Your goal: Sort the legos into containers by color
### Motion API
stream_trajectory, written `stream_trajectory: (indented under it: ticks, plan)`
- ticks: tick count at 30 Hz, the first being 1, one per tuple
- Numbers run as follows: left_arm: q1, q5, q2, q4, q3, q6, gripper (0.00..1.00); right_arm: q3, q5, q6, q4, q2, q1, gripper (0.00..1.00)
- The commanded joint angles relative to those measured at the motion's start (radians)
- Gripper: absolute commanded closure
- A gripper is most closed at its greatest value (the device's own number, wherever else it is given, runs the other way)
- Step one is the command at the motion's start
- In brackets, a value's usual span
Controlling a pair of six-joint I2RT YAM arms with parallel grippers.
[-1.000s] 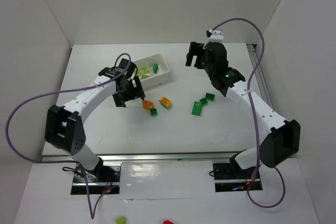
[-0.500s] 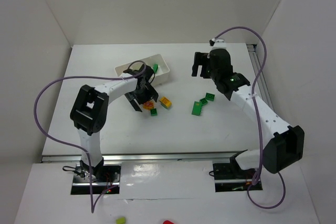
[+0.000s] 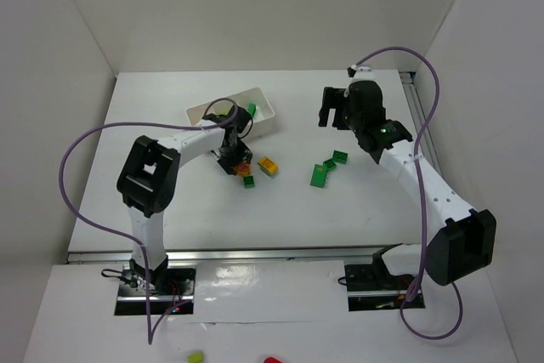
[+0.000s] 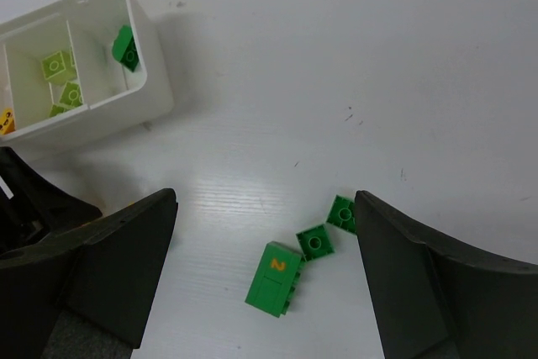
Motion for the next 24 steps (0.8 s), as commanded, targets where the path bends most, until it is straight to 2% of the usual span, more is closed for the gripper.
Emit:
stream_trajectory:
  ticks: [1,2,5,10,15,20,24]
  plan:
    - [-0.015,-0.044,0.010,0.011,0.023,0.023,0.53,-0.001,-0.012,-0.015,-0.006,-0.029,-0.008,0.07]
    - [-0.015,-0.056,-0.006,0.000,0.032,0.037,0.64,-0.001,-0.012,-0.015,-0.006,-0.029,-0.008,0.07]
    - [-0.035,-0.097,-0.060,-0.034,0.054,0.072,0.78,0.008,-0.003,-0.015,-0.006,-0.029,-0.008,0.07]
    - [-0.035,-0.159,-0.181,-0.052,0.110,0.167,0.78,0.018,-0.012,-0.015,-0.015,-0.029,-0.008,0.07]
    - [0.047,-0.203,-0.249,-0.094,0.224,0.342,0.78,0.007,-0.030,-0.006,-0.027,0.001,0.017,0.07]
    - [0.126,-0.225,-0.192,-0.163,0.345,0.450,0.78,-0.004,-0.030,0.024,-0.027,0.032,0.064,0.07]
    - [0.205,-0.162,-0.116,-0.172,0.403,0.497,0.77,0.019,-0.030,0.024,-0.017,0.086,0.099,0.07]
